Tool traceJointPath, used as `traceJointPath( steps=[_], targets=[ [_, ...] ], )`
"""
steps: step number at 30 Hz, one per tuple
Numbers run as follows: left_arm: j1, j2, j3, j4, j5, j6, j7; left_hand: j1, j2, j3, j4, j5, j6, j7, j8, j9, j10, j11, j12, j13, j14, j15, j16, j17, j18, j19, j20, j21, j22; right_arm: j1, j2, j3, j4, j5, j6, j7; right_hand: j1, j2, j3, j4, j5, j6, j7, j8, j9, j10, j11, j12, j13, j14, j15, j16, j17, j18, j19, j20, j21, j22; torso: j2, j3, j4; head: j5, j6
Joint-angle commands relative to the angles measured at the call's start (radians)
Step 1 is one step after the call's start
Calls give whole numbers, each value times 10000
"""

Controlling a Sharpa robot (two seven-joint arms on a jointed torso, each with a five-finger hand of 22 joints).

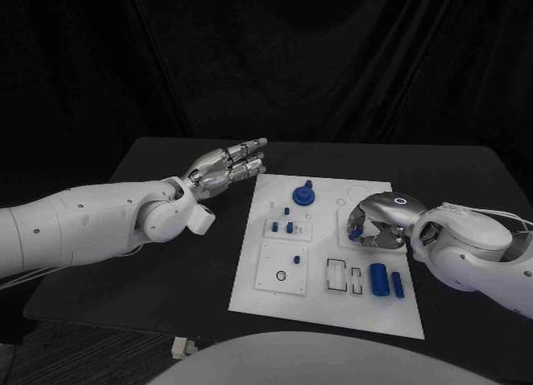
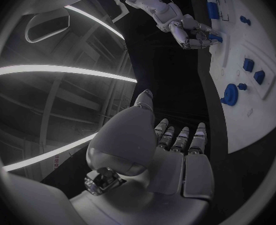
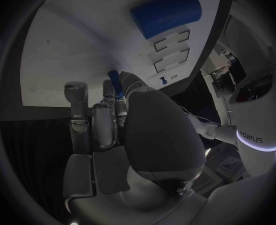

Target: Assemble the parts on the task board

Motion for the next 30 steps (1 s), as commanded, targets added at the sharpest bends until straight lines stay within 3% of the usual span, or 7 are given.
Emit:
traceJointPath(
  steps=[1, 15, 25, 30],
  targets=[
    [-16, 10, 11, 15, 67, 137, 70, 86, 9, -5, -56, 61, 6, 72, 43, 14, 13, 52, -28, 13, -12, 78, 59, 12, 169, 11, 31, 69, 13, -18, -62, -3, 79, -29, -181, 50, 59, 10, 12, -45, 60, 100, 0, 69, 95, 66, -9, 22, 8, 11, -49, -58, -9, -95, 68, 3, 57, 922, 6, 1, -1, 24, -2],
    [-24, 5, 11, 6, 67, 143, 29, 94, 14, -5, -69, 69, 2, 79, 42, 13, 11, 64, -29, 12, -10, 82, 61, 12, 167, 17, 35, 72, 20, 235, -267, -1, 380, -29, -239, -44, 73, 19, 32, -56, 59, 130, 6, 89, 132, 98, -9, 12, 2, 6, -51, -78, -35, -89, 52, 0, 13, 912, 1, 0, 4, 43, -2],
    [-30, 40, 11, -19, 67, 164, -5, 96, 15, -6, -73, 70, 6, 81, 43, 14, 12, 66, -28, 13, -11, 84, 61, 12, 167, 21, 36, 74, 24, 953, -354, -1, 1227, -29, -24, -270, 128, 30, 73, -96, 39, 159, 14, 109, 185, 139, -13, -10, -9, -4, -53, -107, -70, -81, 30, -5, -35, 901, 6, 2, 1, 35, -2],
    [-34, 60, 11, -30, 67, 176, -8, 96, 15, -6, -73, 70, 6, 81, 43, 14, 12, 66, -28, 13, -11, 84, 61, 12, 167, 21, 36, 74, 24, 1080, -163, 0, 1591, 66, 61, -269, 147, 40, 91, -113, 36, 180, 12, 121, 213, 172, -18, -15, -13, -1, -56, -105, -66, -84, 32, -7, -18, 904, 4, 2, -3, 78, -2]
  ],
)
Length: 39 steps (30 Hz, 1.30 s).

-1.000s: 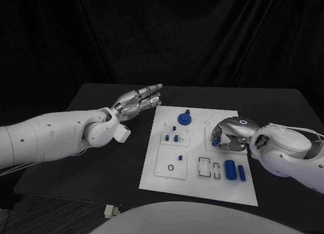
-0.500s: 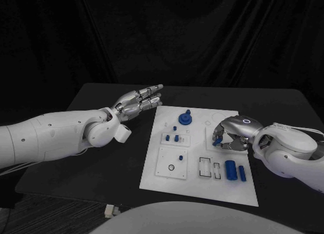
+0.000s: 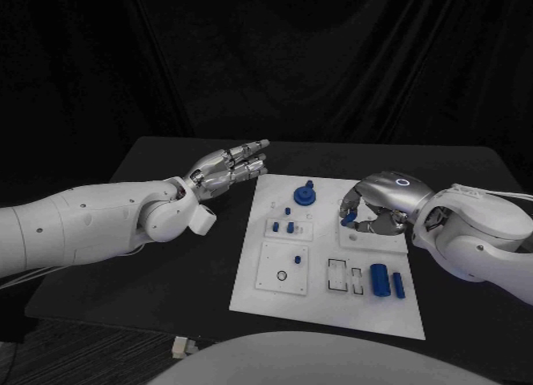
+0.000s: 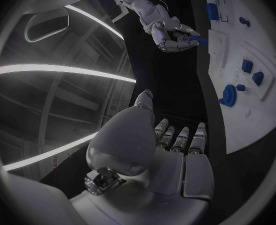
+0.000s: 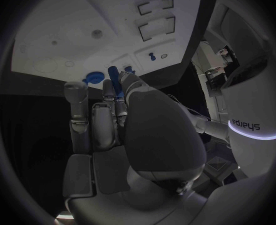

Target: Assemble the parts on the task board

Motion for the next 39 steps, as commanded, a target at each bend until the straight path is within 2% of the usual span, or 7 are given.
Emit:
traceJointPath(
  steps=[1, 8, 12, 15, 18, 28, 39],
  targets=[
    [-12, 22, 11, 5, 67, 130, 93, 96, 16, -5, -75, 32, 6, 81, 43, 14, 17, 72, -28, 13, -10, 84, 61, 10, 167, 21, 36, 35, 15, 39, 179, -1, 194, 117, 176, -191, 147, 38, 14, -34, 14, 95, -11, 36, 213, 77, 16, -13, -6, 2, -57, -54, 4, -87, 35, -8, -5, 910, -1, 1, -5, 50, -2],
    [-17, -3, 11, 8, 67, 129, 100, 99, 22, -7, -85, 36, -8, 86, 40, 12, 13, 80, -30, 12, -10, 88, 61, 10, 166, 22, 40, 35, 10, -114, 812, -2, 320, 287, 378, -144, 201, 31, 49, -85, 15, 97, -10, 37, 254, 102, 9, -43, -20, -14, -66, -94, -45, -70, -2, -15, -100, 890, -2, -1, 6, 166, -2],
    [-18, -37, 11, 13, 67, 131, 88, 100, 25, -7, -86, 38, -5, 87, 41, 13, 14, 81, -29, 12, -10, 88, 61, 10, 166, 23, 40, 36, 10, -239, 1242, -2, 280, 282, 466, -85, 288, 55, 139, -158, -68, 58, 20, 11, 305, 104, 22, -107, -48, -25, -60, -115, -66, -68, -29, -19, -123, 886, 5, -3, 14, 164, -2],
    [-19, -48, 11, 12, 67, 131, 86, 99, 29, -6, -87, 39, -11, 88, 40, 12, 10, 81, -30, 11, -12, 89, 60, 9, 165, 20, 41, 33, 3, -354, 1554, -2, 243, 194, 540, -23, 385, 69, 648, -217, -1111, 9, 53, -66, 442, 158, 45, -265, -119, -30, -46, -123, -74, -73, -78, -18, -73, 890, 8, -2, 15, 112, -2],
    [-19, -54, 11, 16, 67, 127, 85, 99, 33, -6, -87, 41, -18, 89, 39, 11, 8, 82, -31, 10, -13, 89, 60, 9, 165, 14, 41, 30, -10, -476, 1820, -2, 183, 100, 623, 42, 390, 45, 711, -228, -1143, 8, 56, -74, 460, 169, 43, -277, -123, -31, -45, -126, -79, -72, -83, -18, -67, 890, 5, -2, 21, 62, -2],
    [-20, -76, 10, 25, 67, 110, 64, 97, 58, 0, -87, 48, -9, 92, 39, 12, 9, 86, -31, 11, -12, 91, 61, 9, 162, 15, 43, 30, -10, -1037, 2671, -2, -296, -418, 980, 285, 358, 0, 857, -233, -1231, 22, 60, -84, 511, 198, 47, -304, -131, -37, -41, -135, -92, -68, -105, -13, -75, 884, -4, -5, 7, 129, -2],
    [-22, -30, 10, -10, 67, 122, 49, 97, 58, 0, -87, 48, -9, 92, 39, 12, 9, 86, -31, 11, -12, 91, 61, 9, 162, 15, 43, 30, -10, -1303, 3087, -2, -604, -617, 1180, 373, 357, -25, 954, -257, -1237, -1, 70, -110, 534, 200, 52, -327, -137, -52, -36, -152, -113, -66, -127, -10, -84, 880, -3, -4, -3, 91, -2]
  ],
)
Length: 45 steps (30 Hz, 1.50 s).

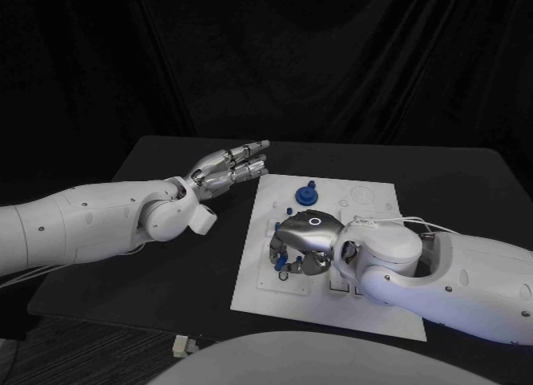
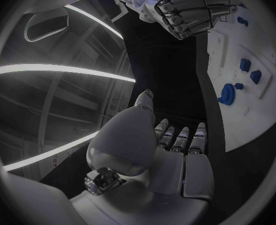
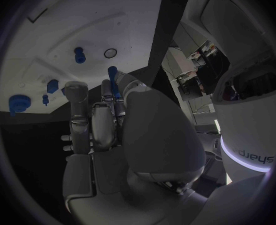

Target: Assemble the parts on the task board

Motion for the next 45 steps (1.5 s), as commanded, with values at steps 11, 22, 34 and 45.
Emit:
traceJointPath(
  steps=[11, 22, 34, 45],
  targets=[
    [-9, 26, 11, 9, 67, 97, 92, 53, 13, 0, -32, 48, 27, 56, 39, 12, 10, 87, -31, 10, -12, 91, 61, 10, 161, 15, 44, 30, -9, -109, 107, 7, -85, -293, 483, 83, 8, -21, 116, -31, 24, -22, 60, 20, 545, 68, 15, -20, 4, -58, -36, -42, -16, -61, -68, -9, -20, 875, 12, 6, -11, 37, -2],
    [-11, 67, 11, -8, 67, 121, 99, 53, 13, 0, -32, 48, 27, 56, 39, 12, 10, 87, -31, 10, -12, 91, 61, 10, 161, 15, 44, 30, -9, -115, 109, 7, -90, -294, 722, 21, 9, -32, 165, -51, 37, -37, 68, 3, 554, 70, 20, -29, 3, -70, -32, -58, -37, -57, -87, -7, -45, 869, 4, 7, -4, 9, -2],
    [-17, 83, 11, -20, 67, 144, 99, 55, 50, 1, -49, 60, 13, 64, 36, 10, 7, 94, -32, 9, -6, 99, 65, 12, 156, 16, 44, 30, -14, -206, 157, 6, -202, -678, 823, 37, -18, -47, 201, -58, 35, -54, 78, -16, 564, 74, 29, -34, 5, -84, -26, -76, -60, -54, -106, -4, -65, 863, 4, 6, -7, 16, -2],
    [-34, 100, 11, -57, 67, 181, 84, 56, 52, 1, -52, 62, 6, 64, 35, 9, 6, 95, -32, 9, -6, 100, 65, 12, 156, 20, 44, 33, -7, -282, 137, 6, -336, -855, 512, 45, -49, -51, 270, -71, 67, -75, 85, -42, 579, 67, 36, -46, 8, -98, -16, -87, -73, -53, -131, 3, -77, 859, 5, 6, -8, 30, -2]
  ],
)
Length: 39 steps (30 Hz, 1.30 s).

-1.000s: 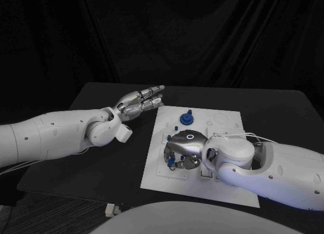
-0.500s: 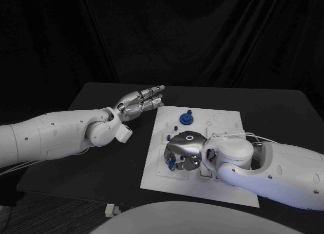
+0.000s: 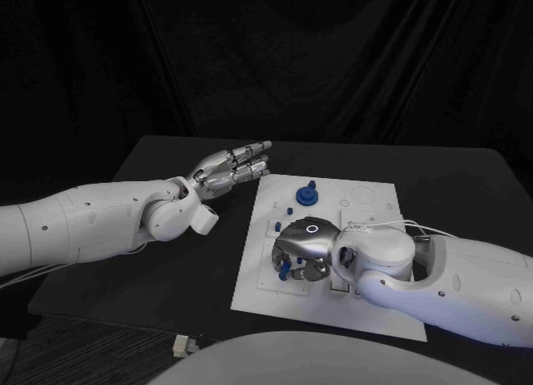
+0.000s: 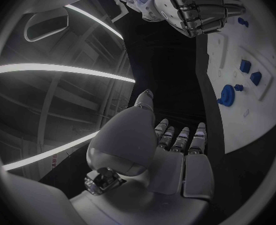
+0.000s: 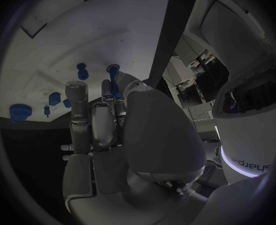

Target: Assemble the parts on the task board

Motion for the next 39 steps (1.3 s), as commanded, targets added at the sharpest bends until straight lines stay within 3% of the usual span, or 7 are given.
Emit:
traceJointPath(
  steps=[1, 24, 39],
  targets=[
    [-21, 22, 10, 1, 67, 137, 107, 57, 52, 1, -53, 62, 6, 64, 35, 10, 6, 95, -32, 9, 32, 64, 65, 12, 156, 20, 45, 33, -7, -44, -24, -5, -40, -295, -214, -16, 7, 56, 93, -25, 81, -22, 65, 3, 22, 85, 14, -4, 12, -59, 20, -37, 3, -55, -59, 4, -9, 863, 1, 0, -2, -1, -2],
    [-59, 39, 10, -23, 67, 236, 73, 62, 70, 3, -67, 72, -13, 65, 32, 7, 0, 100, -34, 8, 28, 69, 64, 11, 154, 20, 44, 33, -13, -52, 81, -5, -94, -500, 179, 126, -14, 5, 192, -99, 109, -54, 50, -38, 51, 75, 2, -7, 31, -90, 12, -72, -43, -50, -90, 6, 3, 862, -2, 0, 3, 10, -2],
    [-75, 45, 10, -25, 67, 259, 51, 62, 70, 3, -67, 72, -13, 65, 32, 7, 0, 100, -34, 8, 28, 69, 64, 11, 154, 20, 44, 33, -13, -56, 53, -5, -59, -813, 527, -12, -55, -52, 350, -268, 180, -14, 12, -61, 123, -26, -7, 3, 101, -228, -97, -243, -245, 24, -297, -54, -311, 793, -2, 1, 1, 4, -2]
  ],
)
